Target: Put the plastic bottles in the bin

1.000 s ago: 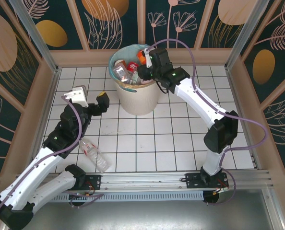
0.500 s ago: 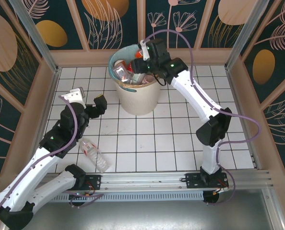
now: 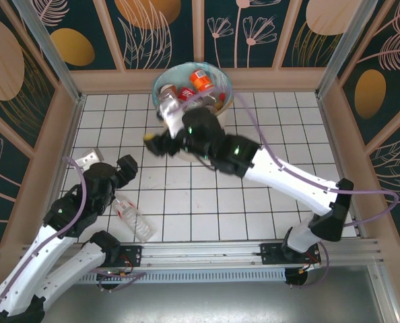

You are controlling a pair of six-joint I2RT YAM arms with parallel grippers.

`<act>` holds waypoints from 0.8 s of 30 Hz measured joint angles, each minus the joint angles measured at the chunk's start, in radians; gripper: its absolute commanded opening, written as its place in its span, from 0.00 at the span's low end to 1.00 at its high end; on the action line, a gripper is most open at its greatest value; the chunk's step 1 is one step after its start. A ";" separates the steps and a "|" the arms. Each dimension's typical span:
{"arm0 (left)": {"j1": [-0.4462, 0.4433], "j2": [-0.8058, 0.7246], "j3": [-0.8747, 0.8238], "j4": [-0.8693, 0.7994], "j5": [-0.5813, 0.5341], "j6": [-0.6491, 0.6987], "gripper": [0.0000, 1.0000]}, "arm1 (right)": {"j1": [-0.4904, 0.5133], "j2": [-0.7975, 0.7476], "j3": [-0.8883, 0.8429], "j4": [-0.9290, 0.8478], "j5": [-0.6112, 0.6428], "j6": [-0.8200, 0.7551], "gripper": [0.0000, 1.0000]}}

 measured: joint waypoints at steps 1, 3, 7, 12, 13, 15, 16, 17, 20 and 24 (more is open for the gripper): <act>0.000 0.003 -0.019 -0.030 0.000 -0.031 0.99 | 0.018 -0.021 -0.106 0.047 -0.015 0.003 0.71; 0.000 0.014 -0.045 -0.073 0.000 -0.072 0.98 | 0.037 -0.035 -0.266 0.113 -0.037 0.030 0.70; 0.000 0.030 -0.113 -0.095 0.026 -0.121 0.98 | 0.041 -0.055 -0.450 0.179 -0.048 0.106 0.70; 0.000 0.044 -0.218 -0.103 0.083 -0.145 0.98 | 0.041 -0.173 -0.525 0.254 -0.026 0.130 0.70; 0.000 0.051 -0.232 -0.106 0.094 -0.151 0.99 | 0.041 -0.197 -0.525 0.277 -0.014 0.126 0.70; 0.000 0.066 -0.253 -0.108 0.118 -0.164 0.98 | 0.041 -0.232 -0.525 0.312 0.006 0.110 0.70; 0.000 0.076 -0.257 -0.108 0.130 -0.169 0.99 | 0.041 -0.245 -0.525 0.327 0.018 0.100 0.70; 0.000 0.086 -0.259 -0.108 0.140 -0.174 0.98 | 0.041 -0.251 -0.525 0.337 0.026 0.086 0.70; 0.000 0.130 -0.267 -0.104 0.167 -0.182 0.99 | 0.034 -0.254 -0.525 0.349 0.043 0.053 0.70; 0.000 0.194 -0.306 -0.055 0.211 -0.190 0.98 | 0.021 -0.254 -0.529 0.350 0.049 0.028 0.70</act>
